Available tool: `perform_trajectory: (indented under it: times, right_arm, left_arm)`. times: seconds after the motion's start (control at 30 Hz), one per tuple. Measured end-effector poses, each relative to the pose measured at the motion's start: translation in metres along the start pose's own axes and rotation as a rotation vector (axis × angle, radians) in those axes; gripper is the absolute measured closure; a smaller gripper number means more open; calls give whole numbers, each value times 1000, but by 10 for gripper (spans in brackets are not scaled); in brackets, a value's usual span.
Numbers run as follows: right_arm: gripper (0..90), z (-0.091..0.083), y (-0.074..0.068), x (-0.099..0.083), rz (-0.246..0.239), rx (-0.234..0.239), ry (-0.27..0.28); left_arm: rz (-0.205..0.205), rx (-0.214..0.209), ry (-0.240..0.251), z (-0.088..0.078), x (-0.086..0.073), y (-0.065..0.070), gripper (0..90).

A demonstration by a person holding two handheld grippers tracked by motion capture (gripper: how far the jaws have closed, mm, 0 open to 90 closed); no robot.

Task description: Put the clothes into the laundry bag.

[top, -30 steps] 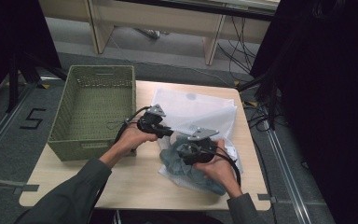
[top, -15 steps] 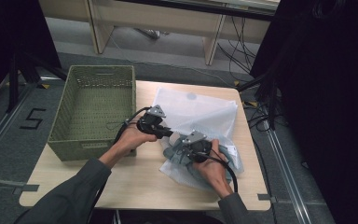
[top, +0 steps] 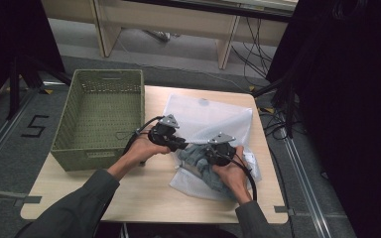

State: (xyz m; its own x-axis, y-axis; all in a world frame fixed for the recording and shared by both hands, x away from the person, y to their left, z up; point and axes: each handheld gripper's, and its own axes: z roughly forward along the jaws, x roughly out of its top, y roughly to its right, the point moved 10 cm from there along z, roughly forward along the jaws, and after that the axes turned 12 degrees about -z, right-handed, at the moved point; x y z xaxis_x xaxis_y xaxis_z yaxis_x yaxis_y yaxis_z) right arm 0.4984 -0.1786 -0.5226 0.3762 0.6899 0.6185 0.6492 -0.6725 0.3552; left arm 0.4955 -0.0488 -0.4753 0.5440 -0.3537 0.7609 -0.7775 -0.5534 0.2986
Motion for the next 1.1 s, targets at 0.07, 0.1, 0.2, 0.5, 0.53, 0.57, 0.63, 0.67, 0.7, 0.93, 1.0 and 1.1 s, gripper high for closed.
perform_trajectory:
  times: [0.07, 0.1, 0.2, 0.5, 0.53, 0.57, 0.63, 0.67, 0.7, 0.93, 1.0, 1.1]
  right_arm:
    - [615, 1, -2, -1, 14, 6, 1]
    - [612, 2, 0, 0, 2, -4, 14]
    - [604, -1, -4, -1, 20, 21, 2]
    - [586, -3, -5, 0, 58, 39, 14]
    - [581, -3, -6, 0, 59, 44, 10]
    - [575, -3, -5, -1, 40, 45, 10]
    - [567, -4, -5, -1, 48, 51, 9]
    - [563, -4, -5, -1, 40, 49, 10]
    - [559, -4, -5, -1, 40, 51, 11]
    - [536, -6, -9, 0, 51, 59, 15]
    - [534, -7, -10, 0, 47, 63, 17]
    - [533, -8, -11, 0, 46, 66, 20]
  left_arm:
    - [-4, 12, 13, -5, 1, 1, 677]
    - [-4, 12, 13, -5, 1, 1, 640]
    - [-16, 34, 27, -15, -2, 8, 567]
    - [-34, 88, -25, -27, -62, 17, 356]
    - [-37, 90, -47, -24, -72, 19, 341]
    - [-49, 95, -68, -20, -82, 20, 324]
    - [-42, 87, -100, -11, -95, 24, 307]
    - [-38, 90, -107, -6, -99, 27, 297]
    - [-15, 88, -124, -1, -102, 30, 287]
    - [64, 91, -161, 26, -114, 39, 210]
    - [137, 108, -228, 33, -123, 37, 236]
    - [149, 122, -228, 39, -124, 35, 273]
